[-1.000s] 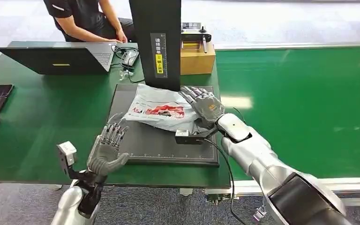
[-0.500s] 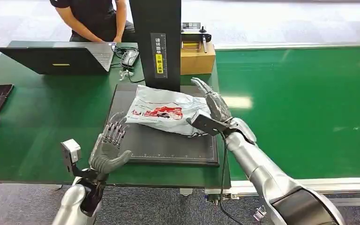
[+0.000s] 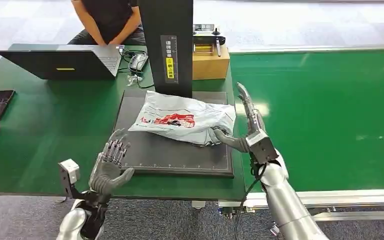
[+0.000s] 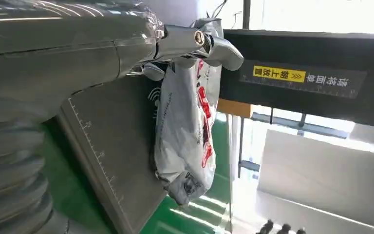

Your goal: Moved the parcel from conveyor to table for the left to box.

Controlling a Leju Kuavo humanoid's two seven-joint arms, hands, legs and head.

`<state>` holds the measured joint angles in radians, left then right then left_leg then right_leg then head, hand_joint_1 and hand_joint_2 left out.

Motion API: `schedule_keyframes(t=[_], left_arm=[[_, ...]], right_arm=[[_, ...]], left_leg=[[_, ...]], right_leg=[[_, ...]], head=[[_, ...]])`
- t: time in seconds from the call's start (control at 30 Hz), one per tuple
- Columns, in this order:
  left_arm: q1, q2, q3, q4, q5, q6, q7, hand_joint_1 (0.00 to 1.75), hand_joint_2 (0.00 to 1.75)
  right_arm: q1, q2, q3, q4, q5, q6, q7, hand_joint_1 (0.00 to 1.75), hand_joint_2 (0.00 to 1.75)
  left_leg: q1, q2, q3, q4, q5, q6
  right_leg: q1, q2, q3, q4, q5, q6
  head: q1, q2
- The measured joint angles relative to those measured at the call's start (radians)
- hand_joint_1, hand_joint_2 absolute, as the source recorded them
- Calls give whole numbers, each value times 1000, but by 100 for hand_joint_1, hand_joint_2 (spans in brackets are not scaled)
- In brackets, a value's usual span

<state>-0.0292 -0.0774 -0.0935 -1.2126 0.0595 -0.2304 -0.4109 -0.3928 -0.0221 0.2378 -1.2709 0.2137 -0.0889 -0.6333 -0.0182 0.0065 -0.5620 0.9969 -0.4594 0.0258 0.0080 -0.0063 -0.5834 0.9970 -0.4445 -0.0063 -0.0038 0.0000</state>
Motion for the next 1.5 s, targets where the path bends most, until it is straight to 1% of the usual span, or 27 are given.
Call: schedule_keyframes(t=[0.13, 0.27, 0.5, 0.73, 0.9, 1.1, 1.17, 1.27, 1.33, 1.5], left_arm=[[24, -5, 10, -34, -12, 0, 18, 0, 175], [36, -15, 25, -57, -33, -9, 34, 0, 175], [42, -30, 46, -71, -51, -41, 15, 0, 175], [38, -41, 50, -76, -94, -50, -27, 0, 175], [-2, -50, 39, -76, -221, 35, -93, 0, 175], [-76, -60, -18, -76, -357, 124, -100, 0, 175], [-104, -61, -44, -76, -400, 148, -100, 0, 175], [-157, -63, -99, -70, -553, 241, -82, 0, 175], [-201, -64, -143, -59, -625, 279, -66, 0, 175], [-334, -84, -261, 16, -753, 297, 21, 0, 175]], right_arm=[[140, 6, -73, -96, -22, 0, 27, 0, 175], [242, 35, -134, -160, 62, -22, 57, 0, 175], [342, 85, -225, -232, 84, -18, 75, 0, 175], [376, 120, -279, -262, 134, -20, 83, 0, 175], [376, 142, -302, -267, 154, -15, 87, 0, 175], [379, 155, -325, -267, 144, 24, 121, 0, 175], [384, 157, -332, -267, 139, 33, 127, 0, 175], [394, 159, -344, -267, 119, 50, 130, 0, 175], [402, 161, -346, -267, 111, 58, 130, 0, 175], [417, 163, -346, -267, 109, 61, 130, 0, 175]], left_leg=[[0, -1, -1, 0, 0, 0], [0, -1, -1, 0, 0, 0], [0, -1, 0, 0, 0, 0], [0, 0, 0, 0, 0, 0], [0, 0, 0, 0, 0, 0], [0, 0, 1, 0, 0, 0], [0, 0, 1, 0, 0, 0], [0, 0, 1, 0, 0, 0], [0, 0, 1, 0, 0, 0], [0, 0, 1, 0, 0, 0]], right_leg=[[0, -1, 0, 0, 0, 0], [0, 0, 0, 0, 0, 0], [0, 0, 0, 0, 0, 0], [0, 0, 0, 0, 0, 0], [0, 0, 0, 0, 0, 0], [0, 0, 1, 0, 0, 0], [0, 0, 1, 0, 0, 0], [0, -1, 1, 0, 0, 0], [0, 0, 0, 0, 0, 0], [-1, 0, 1, 0, 1, 0]], head=[[0, 0], [0, 0], [0, 0], [0, 0], [0, 0], [0, 0], [0, 0], [0, 0], [0, 0], [0, 0]])
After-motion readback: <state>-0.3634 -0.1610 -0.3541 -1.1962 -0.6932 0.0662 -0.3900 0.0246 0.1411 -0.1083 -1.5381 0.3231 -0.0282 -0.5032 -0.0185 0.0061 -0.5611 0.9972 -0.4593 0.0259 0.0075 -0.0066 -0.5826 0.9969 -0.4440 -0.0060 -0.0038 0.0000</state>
